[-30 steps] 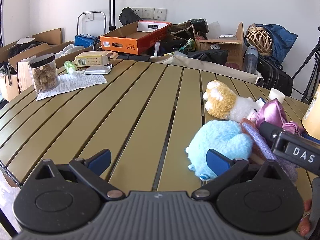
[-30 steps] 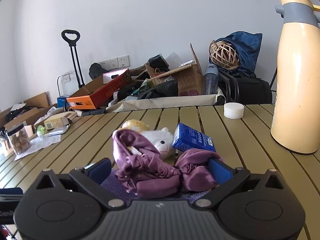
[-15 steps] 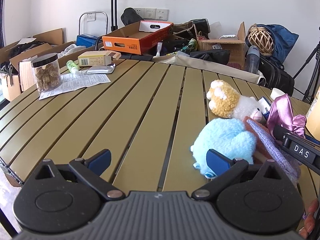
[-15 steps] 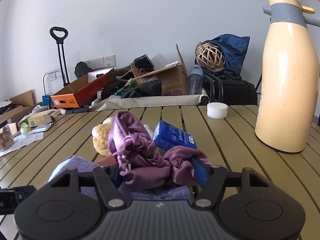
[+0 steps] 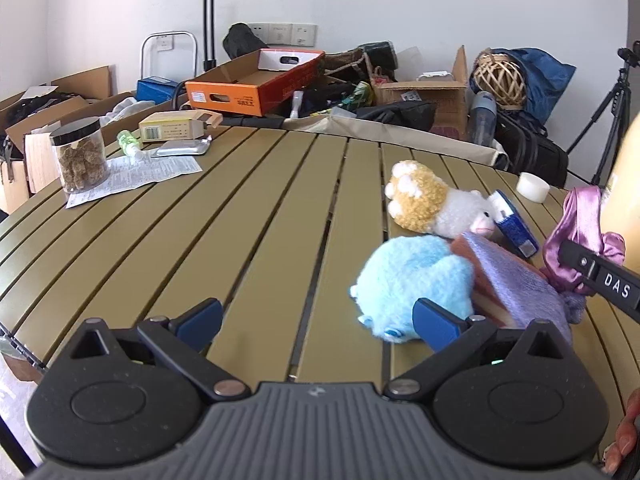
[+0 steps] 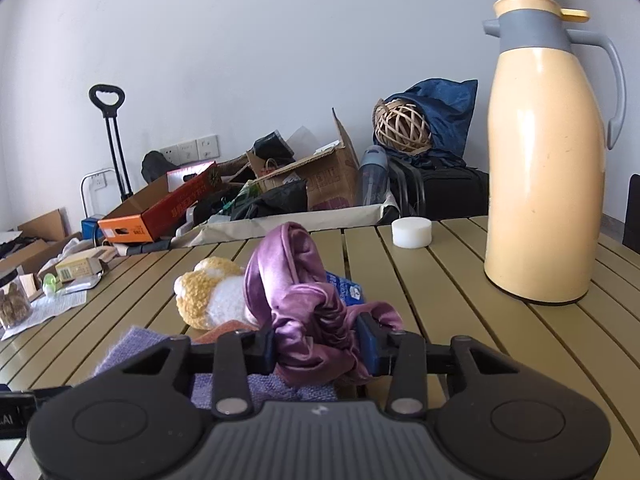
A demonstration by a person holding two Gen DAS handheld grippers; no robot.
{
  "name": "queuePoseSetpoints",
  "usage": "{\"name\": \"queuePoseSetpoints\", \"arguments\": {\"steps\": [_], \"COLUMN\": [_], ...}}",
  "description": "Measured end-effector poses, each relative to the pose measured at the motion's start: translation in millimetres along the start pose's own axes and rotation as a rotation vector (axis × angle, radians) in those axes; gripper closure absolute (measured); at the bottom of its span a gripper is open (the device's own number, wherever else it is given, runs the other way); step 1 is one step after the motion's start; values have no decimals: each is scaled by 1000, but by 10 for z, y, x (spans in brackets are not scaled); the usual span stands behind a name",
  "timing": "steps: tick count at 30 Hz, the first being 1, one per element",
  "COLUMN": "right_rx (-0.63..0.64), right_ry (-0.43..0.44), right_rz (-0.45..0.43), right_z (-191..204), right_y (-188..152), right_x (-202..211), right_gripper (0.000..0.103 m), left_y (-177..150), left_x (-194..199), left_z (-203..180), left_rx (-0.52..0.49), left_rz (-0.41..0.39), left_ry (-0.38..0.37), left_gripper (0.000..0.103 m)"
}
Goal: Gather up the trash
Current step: 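Grasp the purple satin cloth on the table with the right gripper, then grasp the clear plastic bag with the left gripper while the right gripper holds the satin cloth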
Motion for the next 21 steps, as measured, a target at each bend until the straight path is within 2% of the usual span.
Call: {"name": "queuePoseSetpoints", "arguments": {"steps": [3,13,21], "right_rx": [-9,-5,-15], "right_ry": [2,2,-20], "right_rz": [-24,-77,-115], "right_z": [-63,-278,-530], "right_y": [34,65,102], "right_x": [108,448,699], "right_gripper": [78,79,79], "left_y": [-39,-217,-353], "left_x": [44,154,91], "left_z": [-99,-545,-907], "left_rx": [-21,-107,-165], "left_rz": [2,12,21], "left_ry": [-29,-128,-166], "left_gripper": [0,0,0]}}
Point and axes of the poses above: each gripper's, at about its wrist camera, not at the fingertips, and x roughly against the way its jaws point, z to its left, y to its top, the point moved 9 cm from there along -x, roughly the way its jaws point, and after that the axes turned 7 degrees about z, right-handed, at the moved point
